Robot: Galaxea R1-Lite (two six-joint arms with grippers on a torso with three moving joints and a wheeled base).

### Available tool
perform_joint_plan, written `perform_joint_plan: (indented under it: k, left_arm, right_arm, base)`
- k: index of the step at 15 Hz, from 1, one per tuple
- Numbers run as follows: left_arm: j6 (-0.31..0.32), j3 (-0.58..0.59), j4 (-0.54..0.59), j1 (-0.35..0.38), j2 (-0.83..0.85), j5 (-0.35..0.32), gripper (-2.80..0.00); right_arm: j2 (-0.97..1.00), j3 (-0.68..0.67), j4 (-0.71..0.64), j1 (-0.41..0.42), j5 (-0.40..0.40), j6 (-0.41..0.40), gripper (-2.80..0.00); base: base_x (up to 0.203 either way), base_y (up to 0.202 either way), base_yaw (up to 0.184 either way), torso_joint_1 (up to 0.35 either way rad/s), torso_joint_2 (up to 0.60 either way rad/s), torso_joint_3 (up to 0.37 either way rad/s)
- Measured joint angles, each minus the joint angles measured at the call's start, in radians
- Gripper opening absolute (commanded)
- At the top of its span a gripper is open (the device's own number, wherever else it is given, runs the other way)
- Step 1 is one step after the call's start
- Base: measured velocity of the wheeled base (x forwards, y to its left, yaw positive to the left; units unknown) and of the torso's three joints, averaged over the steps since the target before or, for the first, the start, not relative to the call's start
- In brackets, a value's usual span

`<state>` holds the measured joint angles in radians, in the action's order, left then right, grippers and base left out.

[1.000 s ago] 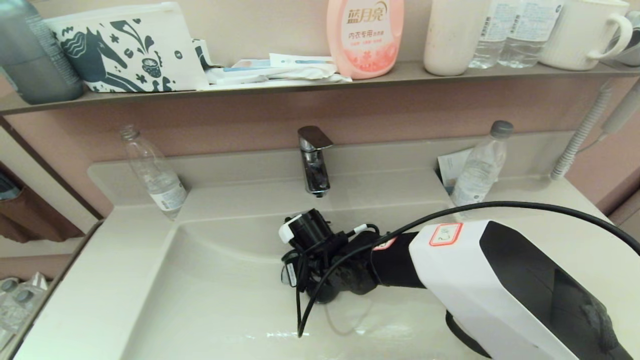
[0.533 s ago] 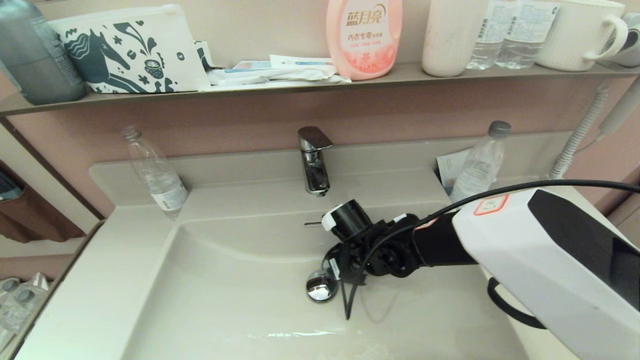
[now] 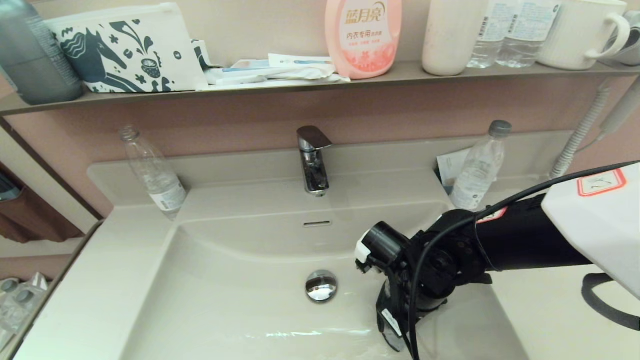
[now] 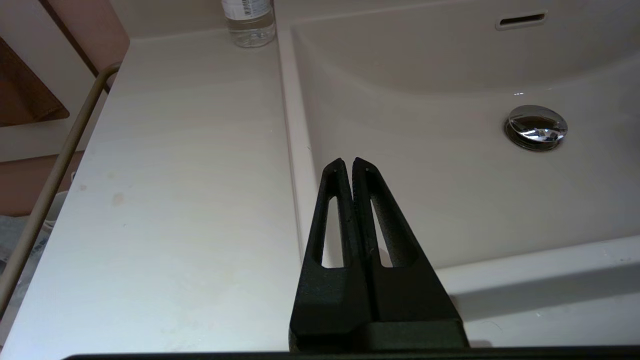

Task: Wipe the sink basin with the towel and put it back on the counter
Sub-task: Wipe the sink

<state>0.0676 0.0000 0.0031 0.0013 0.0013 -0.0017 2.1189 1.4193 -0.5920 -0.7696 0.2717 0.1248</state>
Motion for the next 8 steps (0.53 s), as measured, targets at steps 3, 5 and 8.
perform_joint_plan:
  k: [3,5,8]
  left_arm:
    - [0.0,0.0,0.0,0.0,0.0,0.0,-2.8]
    - [-0.001,0.0,0.0,0.0,0.0,0.0,-2.8]
    - [0.0,0.0,0.0,0.0,0.0,0.0,-2.8]
  right_arm:
    - [-0.093,-0.034,0.0,-0.043,-0.003,0.026,-2.8]
    - [-0.166,-0.053,0.001,-0.051,-0.004,0.061,-2.8]
    - [-0.295,-0.092,0.005,-0.026,-0.025,0.077,-2.8]
  base:
    - [0.0,0.0,0.0,0.0,0.0,0.0]
    - [0.0,0.0,0.0,0.0,0.0,0.0]
    - [0.0,0.0,0.0,0.0,0.0,0.0]
